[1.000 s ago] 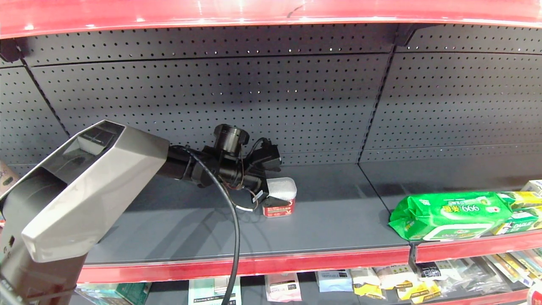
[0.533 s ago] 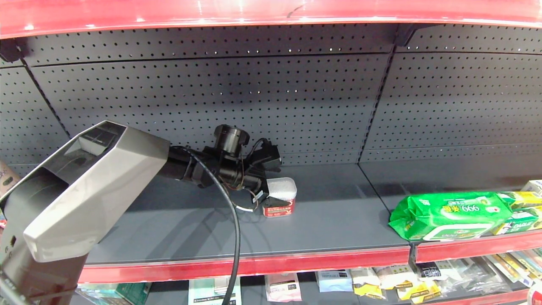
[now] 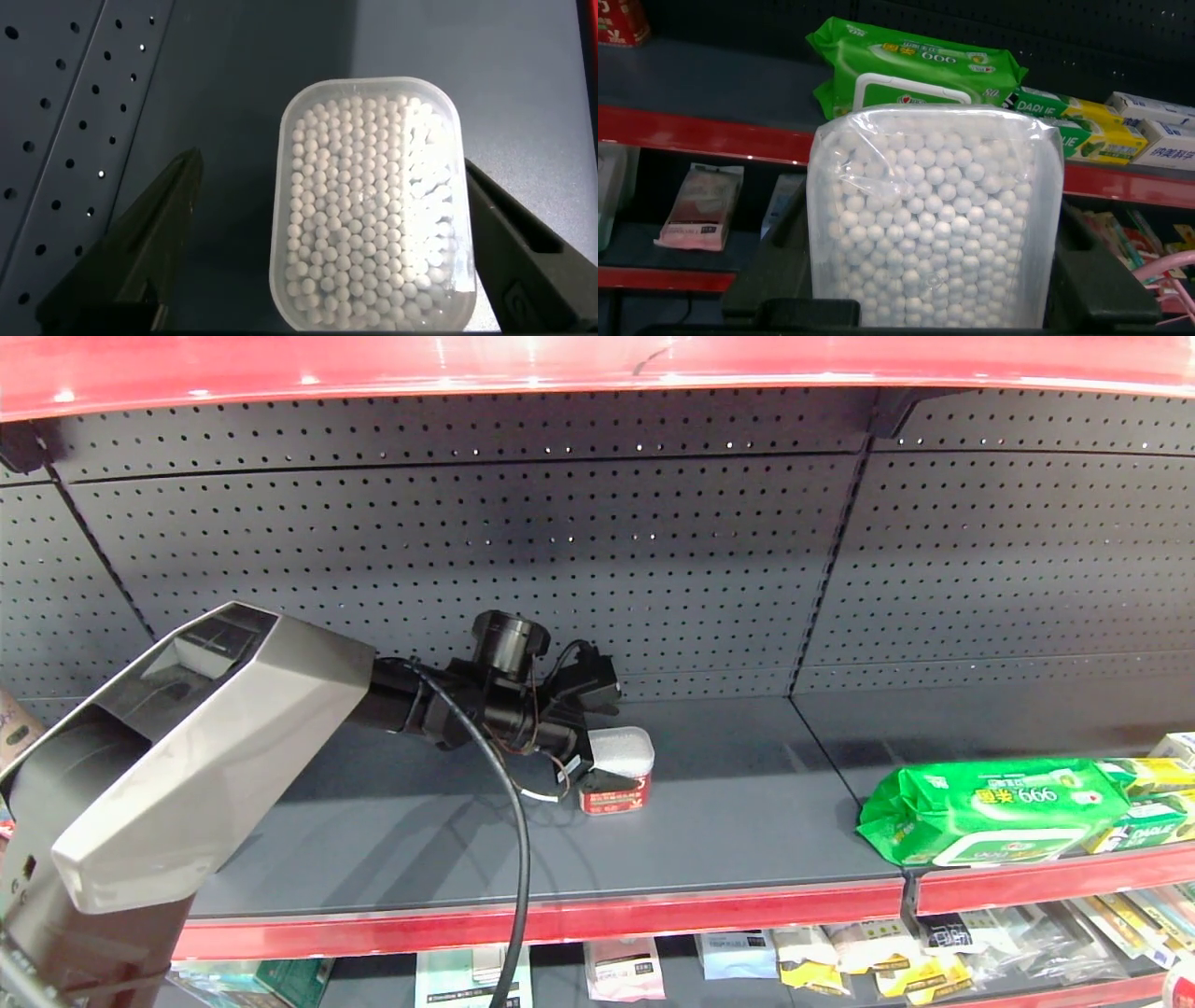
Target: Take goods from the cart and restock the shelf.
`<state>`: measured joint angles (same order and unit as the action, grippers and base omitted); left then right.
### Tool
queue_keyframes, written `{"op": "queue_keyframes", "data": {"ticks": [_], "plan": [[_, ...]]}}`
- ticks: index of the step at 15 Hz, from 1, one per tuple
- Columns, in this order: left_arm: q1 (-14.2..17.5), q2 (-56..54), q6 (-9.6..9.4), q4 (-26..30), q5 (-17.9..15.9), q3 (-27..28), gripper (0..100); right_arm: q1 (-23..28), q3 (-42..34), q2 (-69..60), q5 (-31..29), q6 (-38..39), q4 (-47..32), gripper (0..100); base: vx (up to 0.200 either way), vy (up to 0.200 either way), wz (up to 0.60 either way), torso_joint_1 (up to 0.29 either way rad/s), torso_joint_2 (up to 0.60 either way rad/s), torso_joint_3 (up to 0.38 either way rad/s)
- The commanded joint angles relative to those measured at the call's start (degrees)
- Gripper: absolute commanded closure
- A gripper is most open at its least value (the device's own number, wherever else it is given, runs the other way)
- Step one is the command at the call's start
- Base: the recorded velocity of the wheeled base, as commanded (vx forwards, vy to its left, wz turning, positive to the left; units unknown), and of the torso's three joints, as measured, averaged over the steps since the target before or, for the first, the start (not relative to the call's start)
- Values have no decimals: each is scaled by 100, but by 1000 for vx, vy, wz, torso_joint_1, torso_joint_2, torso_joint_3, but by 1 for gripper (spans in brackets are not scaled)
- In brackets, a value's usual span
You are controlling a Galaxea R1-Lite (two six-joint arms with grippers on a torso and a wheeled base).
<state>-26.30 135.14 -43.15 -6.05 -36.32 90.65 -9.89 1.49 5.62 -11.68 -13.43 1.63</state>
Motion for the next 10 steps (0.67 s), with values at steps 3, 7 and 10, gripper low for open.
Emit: {"op": "queue_keyframes", "data": {"ticks": [3, 7, 10], "plan": [[2, 12, 0, -2, 10, -3, 100, -5, -8, 9, -1, -1, 4, 100, 0, 0, 0, 0, 0, 0], [2, 12, 0, -2, 10, -21, 100, -5, 1, 9, -1, -1, 4, 100, 0, 0, 0, 0, 0, 0], [2, -14, -9, -2, -33, -65, 100, -5, 1, 9, -1, -1, 4, 100, 0, 0, 0, 0, 0, 0]]}}
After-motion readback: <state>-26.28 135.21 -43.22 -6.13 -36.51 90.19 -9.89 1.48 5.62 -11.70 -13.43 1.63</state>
